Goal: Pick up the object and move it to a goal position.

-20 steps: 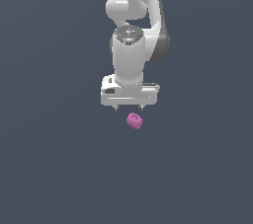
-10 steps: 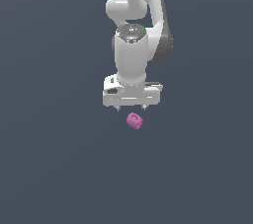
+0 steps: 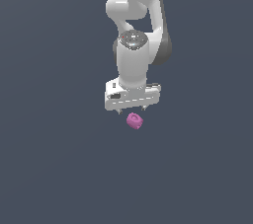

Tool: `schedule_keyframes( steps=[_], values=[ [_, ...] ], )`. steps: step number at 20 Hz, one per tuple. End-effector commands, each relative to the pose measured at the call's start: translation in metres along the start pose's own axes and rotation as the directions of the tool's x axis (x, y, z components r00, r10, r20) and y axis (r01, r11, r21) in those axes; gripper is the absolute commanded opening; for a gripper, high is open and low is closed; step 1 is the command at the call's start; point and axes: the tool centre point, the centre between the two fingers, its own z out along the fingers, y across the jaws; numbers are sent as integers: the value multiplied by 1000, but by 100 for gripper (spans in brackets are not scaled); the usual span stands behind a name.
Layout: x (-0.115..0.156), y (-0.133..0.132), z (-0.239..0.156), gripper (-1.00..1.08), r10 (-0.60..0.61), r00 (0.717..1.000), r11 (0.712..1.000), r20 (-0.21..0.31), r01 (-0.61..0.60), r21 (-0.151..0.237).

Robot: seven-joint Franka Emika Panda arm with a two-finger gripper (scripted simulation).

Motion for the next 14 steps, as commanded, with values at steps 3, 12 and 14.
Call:
schedule_keyframes(
  steps=[3, 12, 14],
  values=[
    [-3, -3, 12, 100, -111, 994, 994, 12, 111, -2],
    [-12, -11, 42, 100, -377, 926, 926, 37, 377, 7],
    [-14, -13, 48, 100, -432, 901, 902, 42, 431, 11]
  ],
)
